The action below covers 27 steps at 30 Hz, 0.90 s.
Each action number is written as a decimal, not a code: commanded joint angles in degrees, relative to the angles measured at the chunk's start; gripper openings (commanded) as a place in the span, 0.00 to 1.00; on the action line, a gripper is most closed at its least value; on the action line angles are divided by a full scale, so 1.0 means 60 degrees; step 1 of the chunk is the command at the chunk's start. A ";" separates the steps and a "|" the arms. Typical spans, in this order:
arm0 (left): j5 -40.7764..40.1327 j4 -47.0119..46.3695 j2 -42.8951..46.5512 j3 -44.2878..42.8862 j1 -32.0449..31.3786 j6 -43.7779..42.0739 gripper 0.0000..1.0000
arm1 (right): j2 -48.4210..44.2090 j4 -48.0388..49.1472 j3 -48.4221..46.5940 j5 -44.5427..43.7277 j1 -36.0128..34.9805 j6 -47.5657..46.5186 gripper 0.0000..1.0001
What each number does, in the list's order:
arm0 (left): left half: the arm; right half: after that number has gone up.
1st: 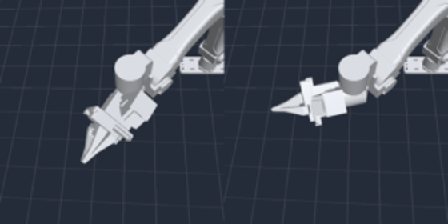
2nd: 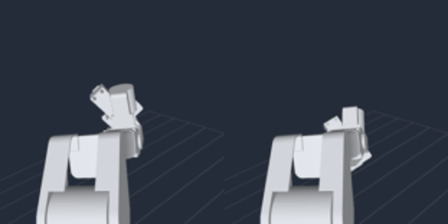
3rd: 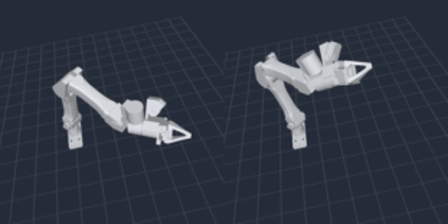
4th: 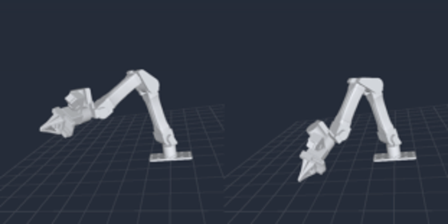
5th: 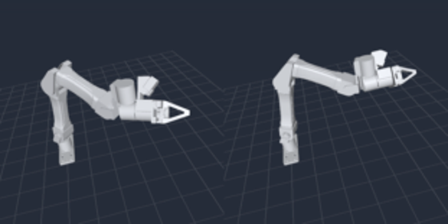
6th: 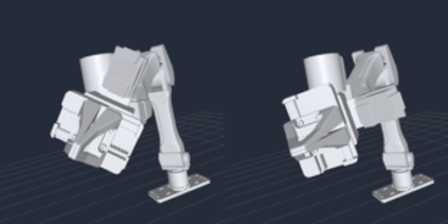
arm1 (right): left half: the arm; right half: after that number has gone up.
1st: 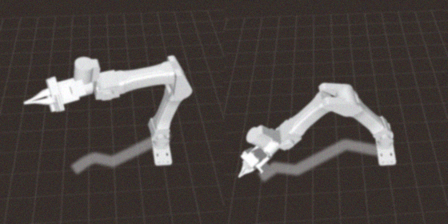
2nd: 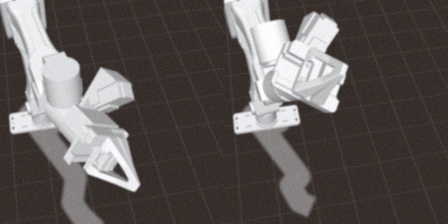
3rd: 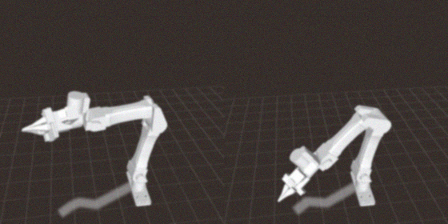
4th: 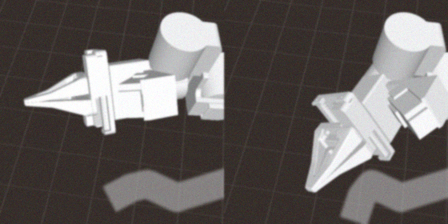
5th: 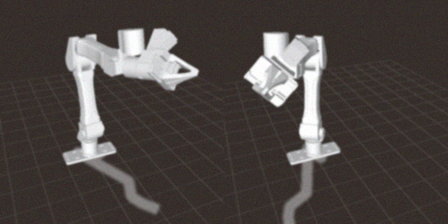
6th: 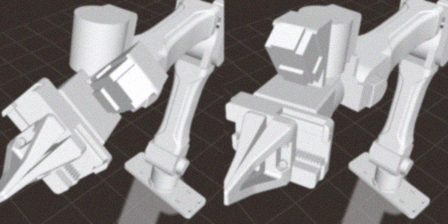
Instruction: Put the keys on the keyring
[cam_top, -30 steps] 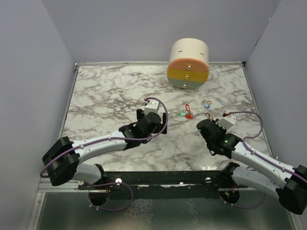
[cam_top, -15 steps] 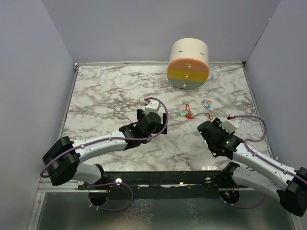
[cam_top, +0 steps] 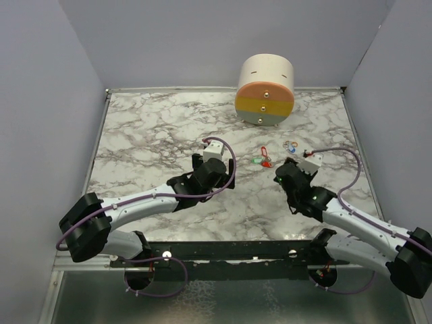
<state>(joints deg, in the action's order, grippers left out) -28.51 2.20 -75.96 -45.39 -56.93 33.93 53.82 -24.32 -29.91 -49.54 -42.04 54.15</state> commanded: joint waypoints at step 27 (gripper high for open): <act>0.0318 -0.0627 0.0363 0.0861 0.0397 0.0087 0.99 | 0.4897 0.4154 -0.1491 0.5172 0.2954 -0.3297 0.36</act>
<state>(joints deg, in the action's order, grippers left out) -27.66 0.38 -74.15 -41.32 -54.81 33.98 81.60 -3.14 -37.43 -22.28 -25.85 35.03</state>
